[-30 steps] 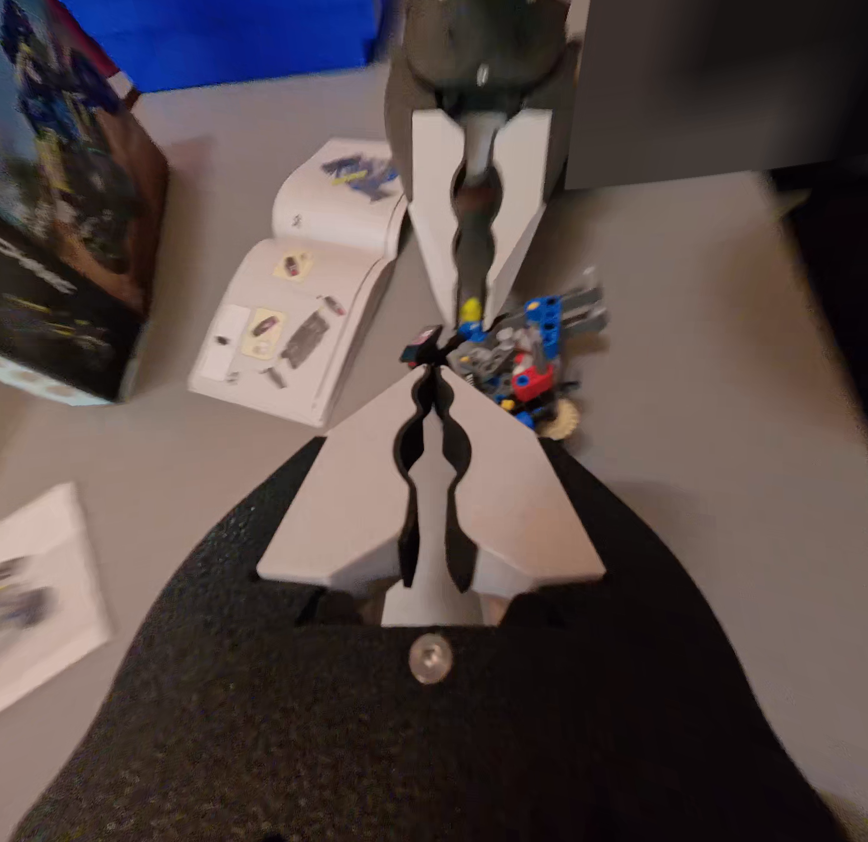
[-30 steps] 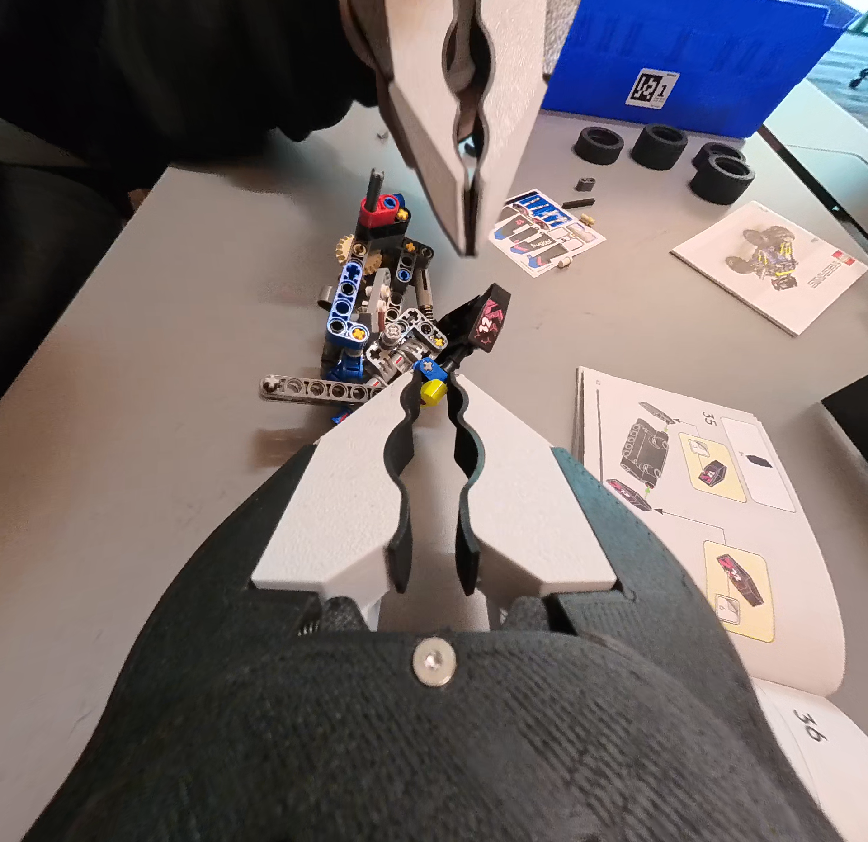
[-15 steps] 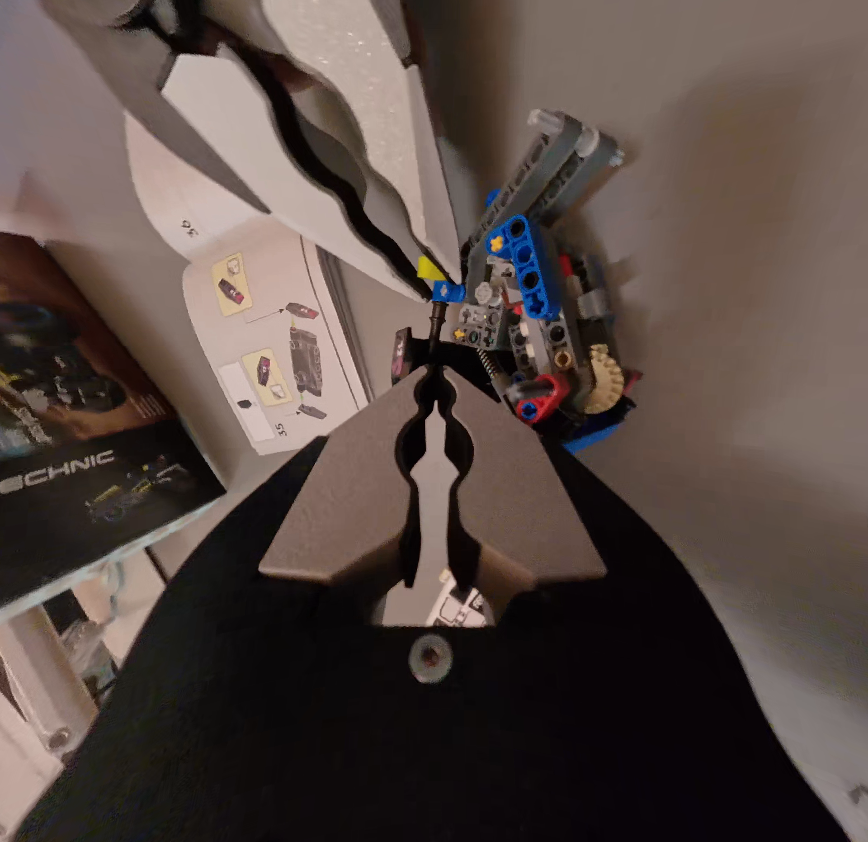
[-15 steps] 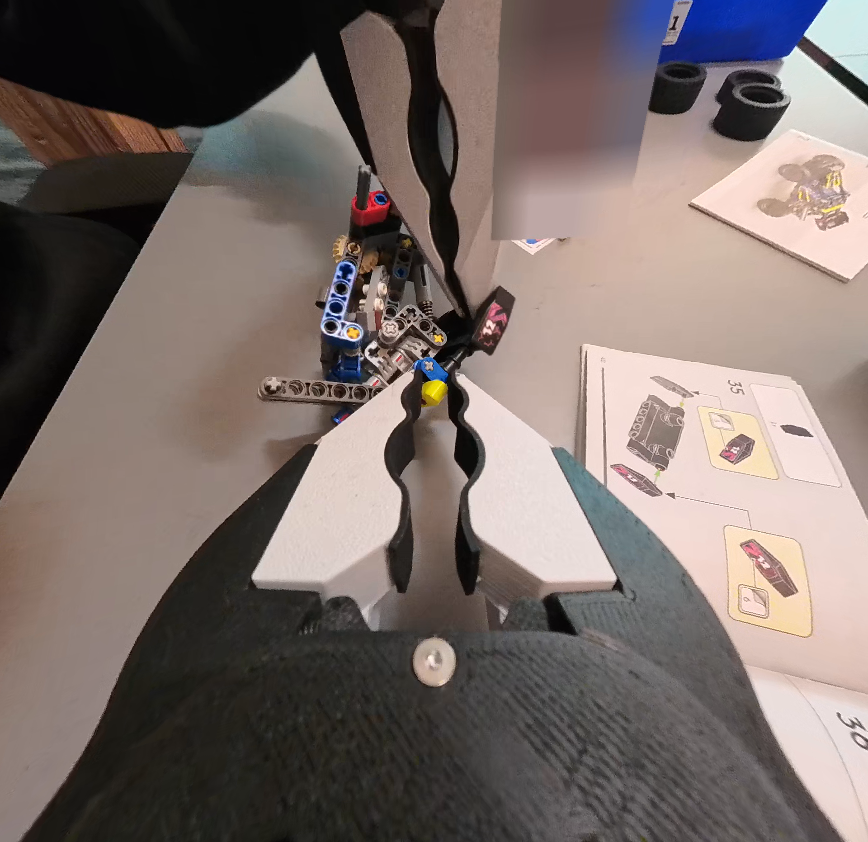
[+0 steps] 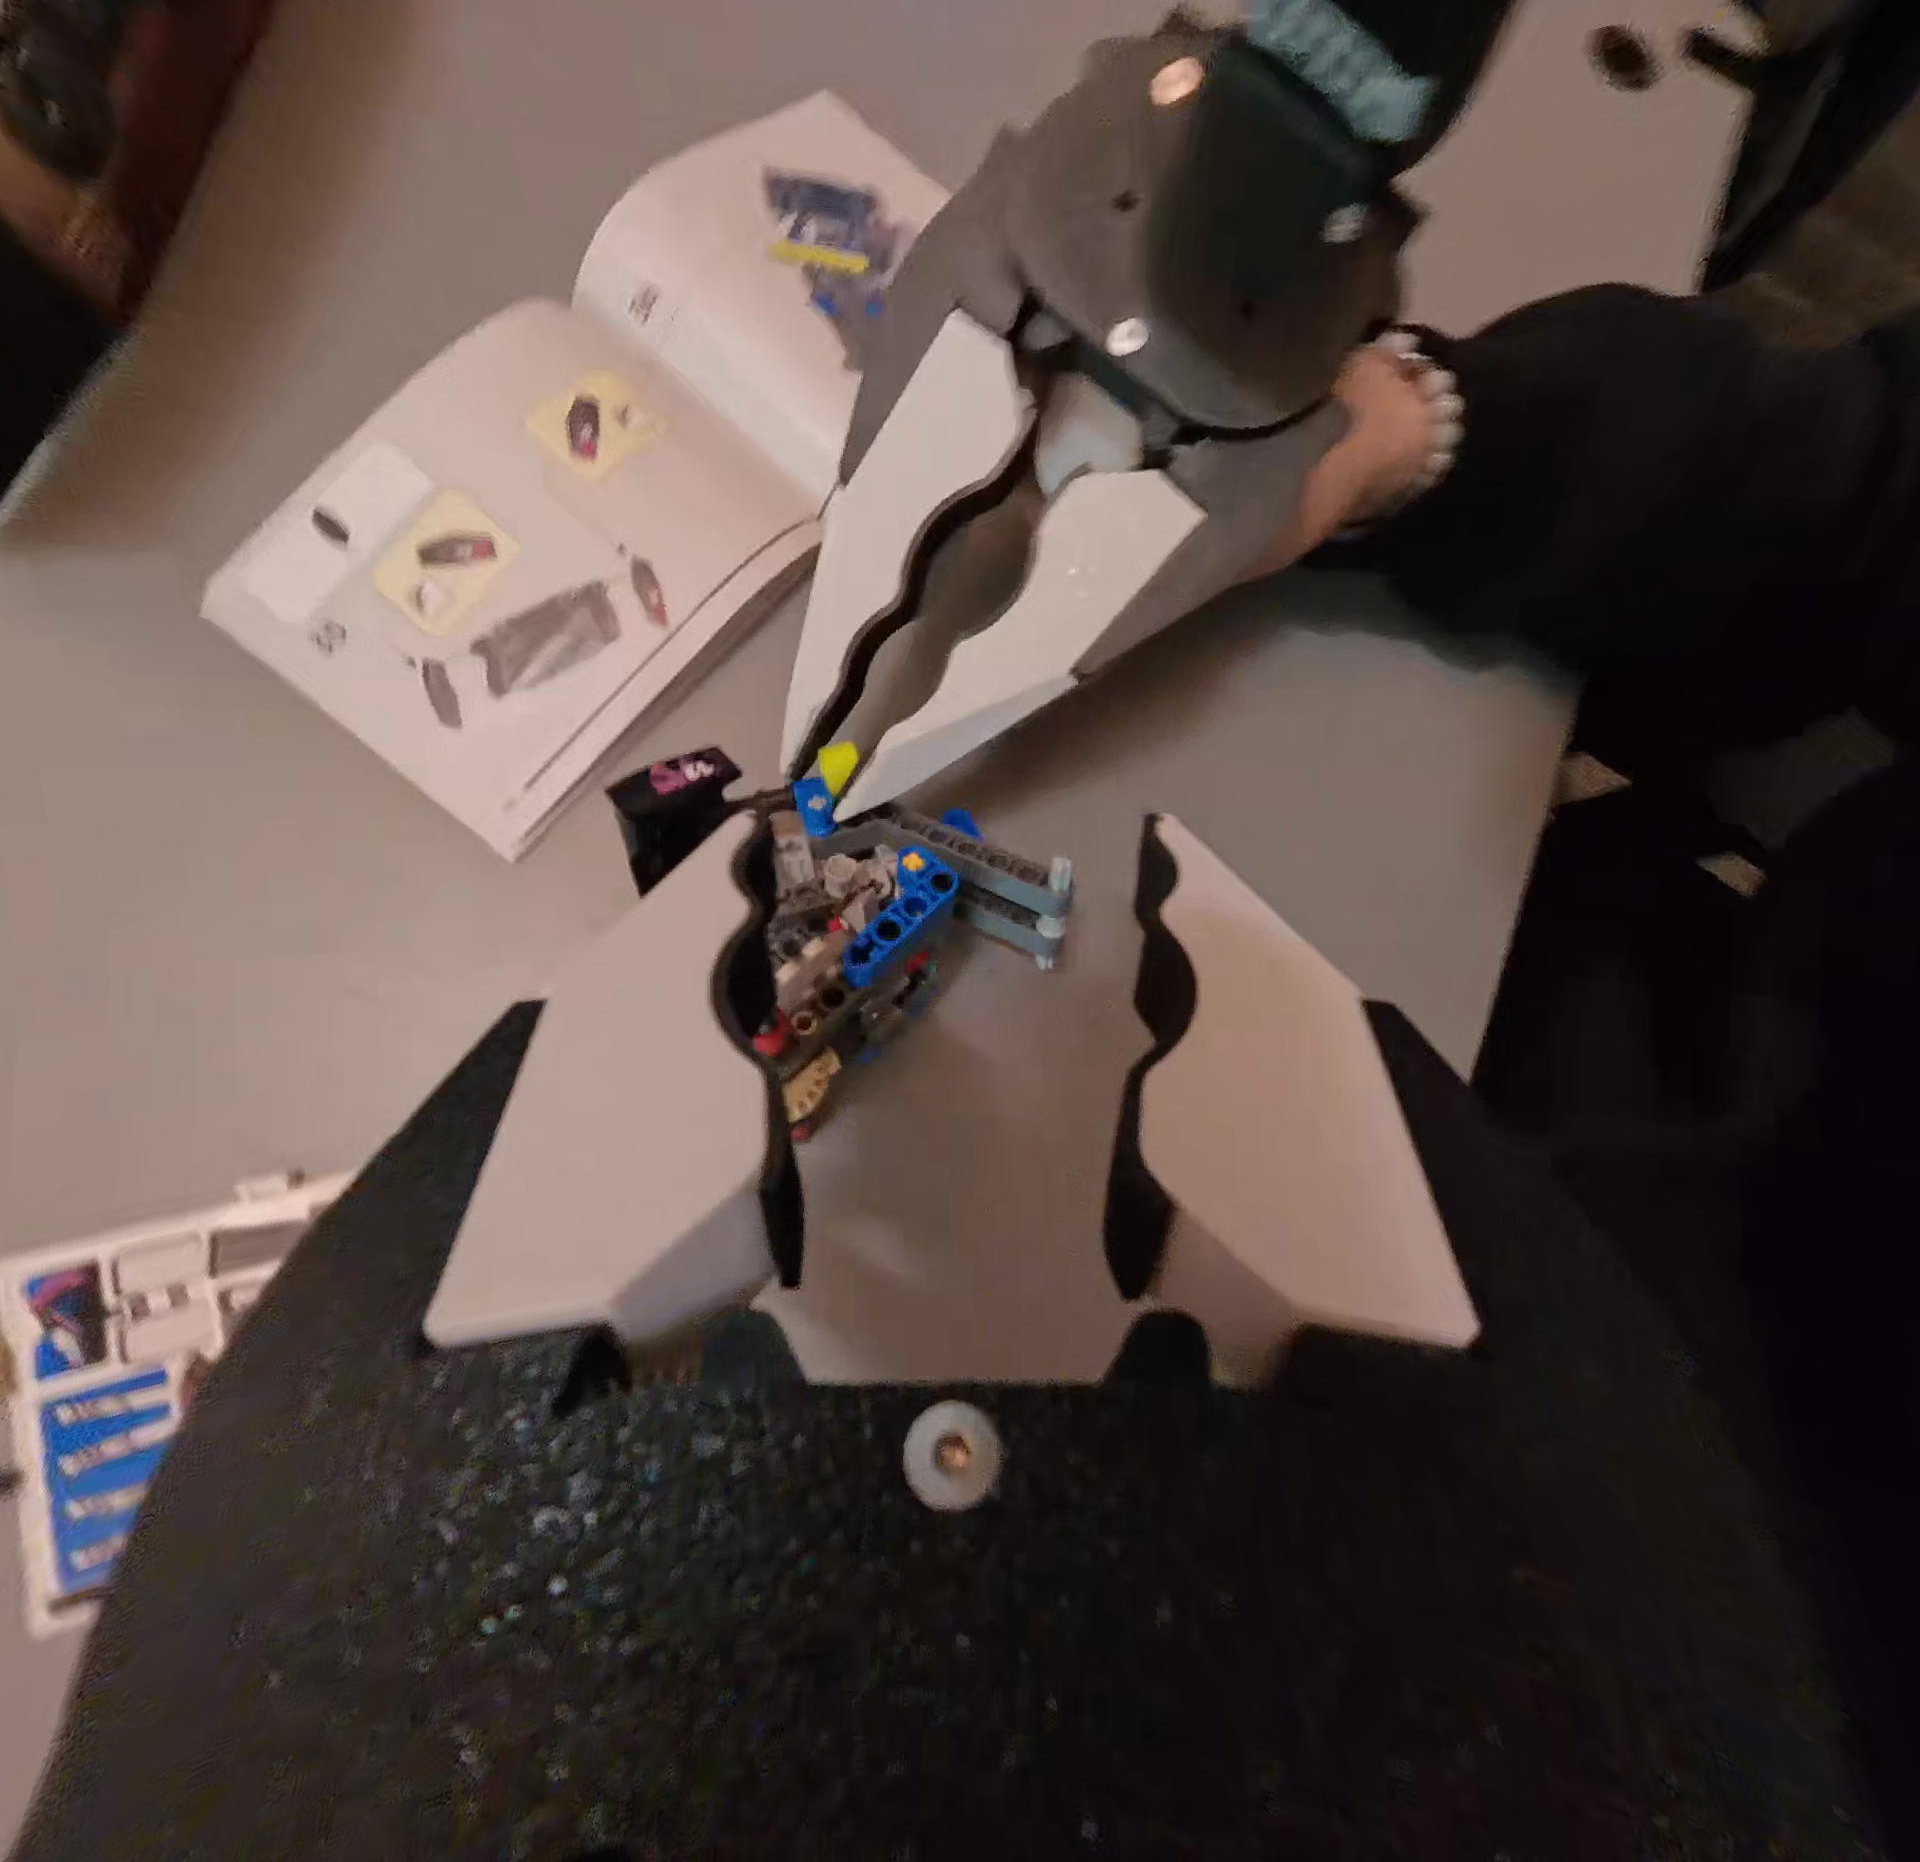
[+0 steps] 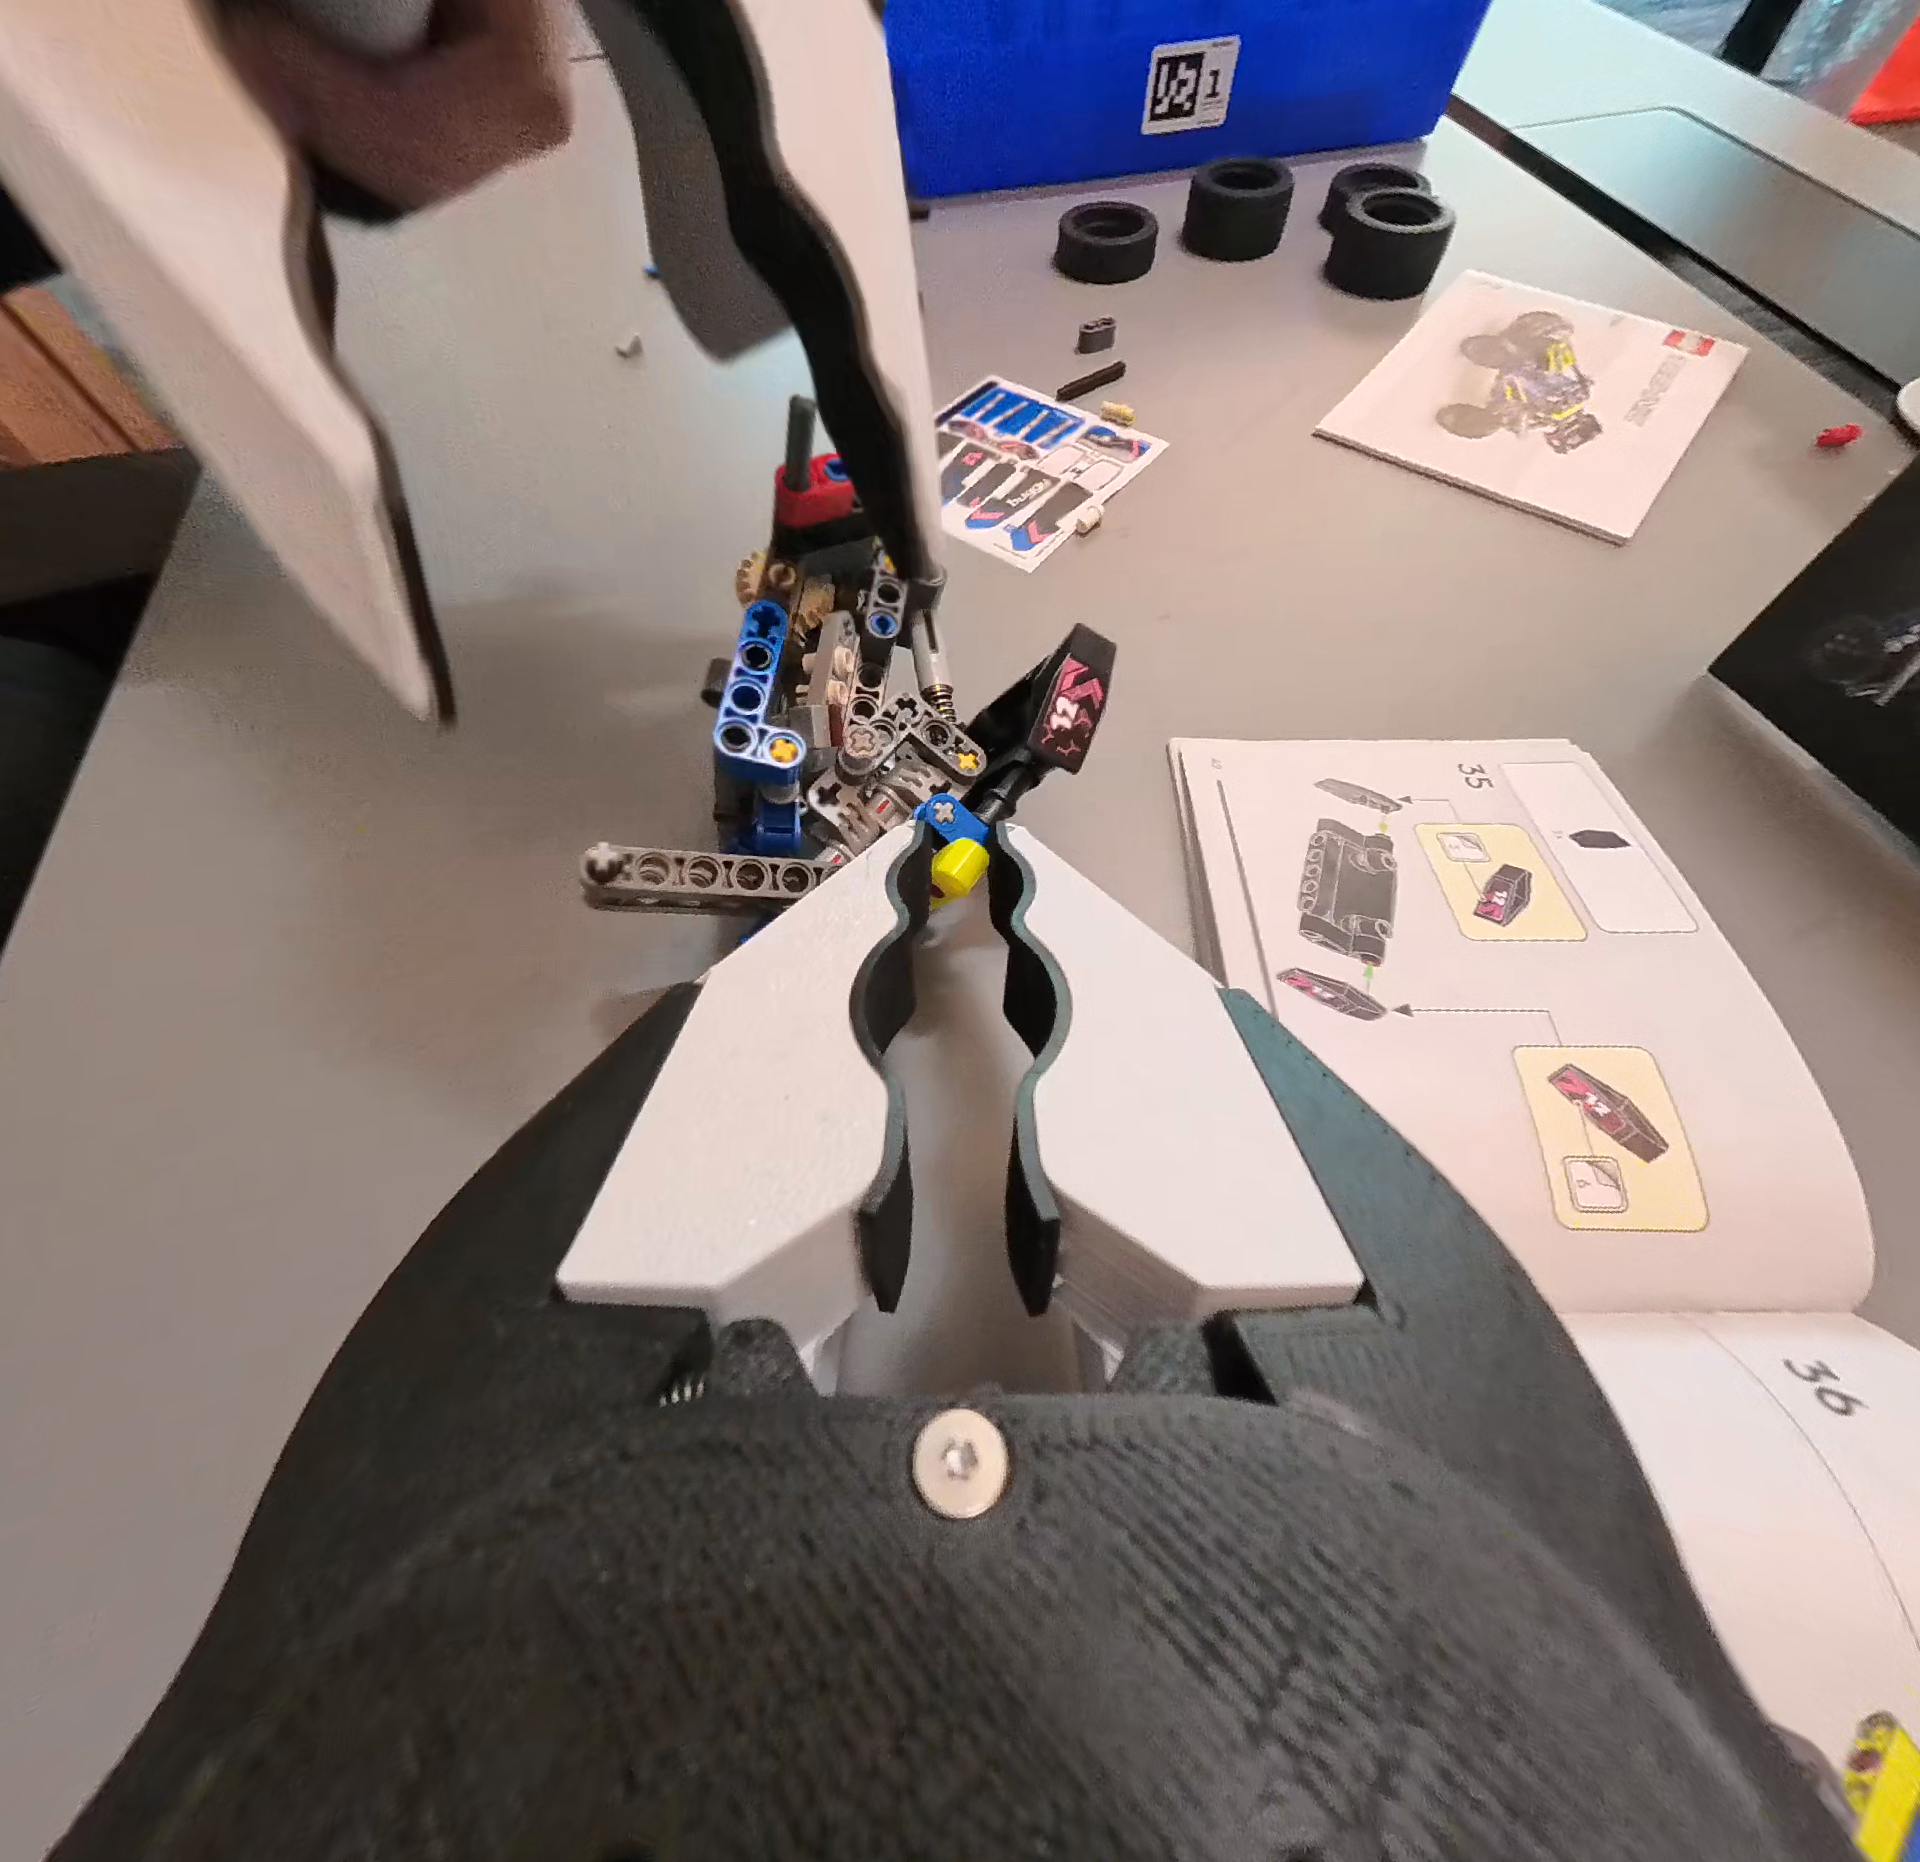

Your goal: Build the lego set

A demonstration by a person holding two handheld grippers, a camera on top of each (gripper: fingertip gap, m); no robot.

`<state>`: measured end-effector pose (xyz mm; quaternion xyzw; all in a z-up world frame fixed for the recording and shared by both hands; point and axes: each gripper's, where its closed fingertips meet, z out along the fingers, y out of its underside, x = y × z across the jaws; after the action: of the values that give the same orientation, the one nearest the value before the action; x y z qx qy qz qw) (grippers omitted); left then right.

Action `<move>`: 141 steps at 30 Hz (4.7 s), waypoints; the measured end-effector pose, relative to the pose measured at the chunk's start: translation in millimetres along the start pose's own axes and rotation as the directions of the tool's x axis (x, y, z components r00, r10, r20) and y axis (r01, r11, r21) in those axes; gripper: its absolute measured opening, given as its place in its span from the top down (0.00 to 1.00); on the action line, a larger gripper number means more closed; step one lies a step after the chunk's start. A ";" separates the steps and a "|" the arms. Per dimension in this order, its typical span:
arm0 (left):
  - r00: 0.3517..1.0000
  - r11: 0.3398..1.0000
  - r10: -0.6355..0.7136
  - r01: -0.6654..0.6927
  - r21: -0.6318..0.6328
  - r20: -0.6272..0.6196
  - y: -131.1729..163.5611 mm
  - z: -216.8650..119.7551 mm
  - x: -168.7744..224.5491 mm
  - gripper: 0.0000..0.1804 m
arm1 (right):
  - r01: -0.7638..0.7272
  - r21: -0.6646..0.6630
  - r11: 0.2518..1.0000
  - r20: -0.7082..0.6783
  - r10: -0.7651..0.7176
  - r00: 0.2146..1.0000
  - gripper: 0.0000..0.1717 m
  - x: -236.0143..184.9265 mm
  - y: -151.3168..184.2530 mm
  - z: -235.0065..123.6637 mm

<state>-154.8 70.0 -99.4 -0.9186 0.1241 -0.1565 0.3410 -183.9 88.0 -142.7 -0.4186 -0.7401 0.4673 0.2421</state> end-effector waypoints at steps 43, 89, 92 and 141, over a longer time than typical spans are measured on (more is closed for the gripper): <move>0.893 0.936 0.137 0.024 -0.350 0.429 29.5 23.3 -24.4 0.83 | 0.165 0.094 0.982 0.456 -0.190 0.869 0.40 -14.3 -10.6 -3.9; 0.818 0.784 0.563 -0.481 -0.392 0.121 21.2 40.5 1.5 0.77 | 0.454 0.101 0.885 0.186 -0.465 0.865 0.58 -35.3 10.5 -14.6; 0.822 0.772 0.563 -0.486 -0.410 0.085 22.5 42.0 5.4 0.75 | 0.500 0.073 0.863 0.154 -0.506 0.849 0.60 -34.2 15.6 -12.6; 0.774 0.719 0.625 -0.522 -0.458 0.098 8.9 60.0 -3.7 0.83 | 0.604 0.026 0.797 0.016 -0.604 0.797 0.57 -9.0 18.8 -8.0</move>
<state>-137.0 99.9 -149.1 -0.8954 0.3909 0.1023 0.1870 -165.7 88.2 -155.7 -0.1532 -0.8330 0.3779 0.3739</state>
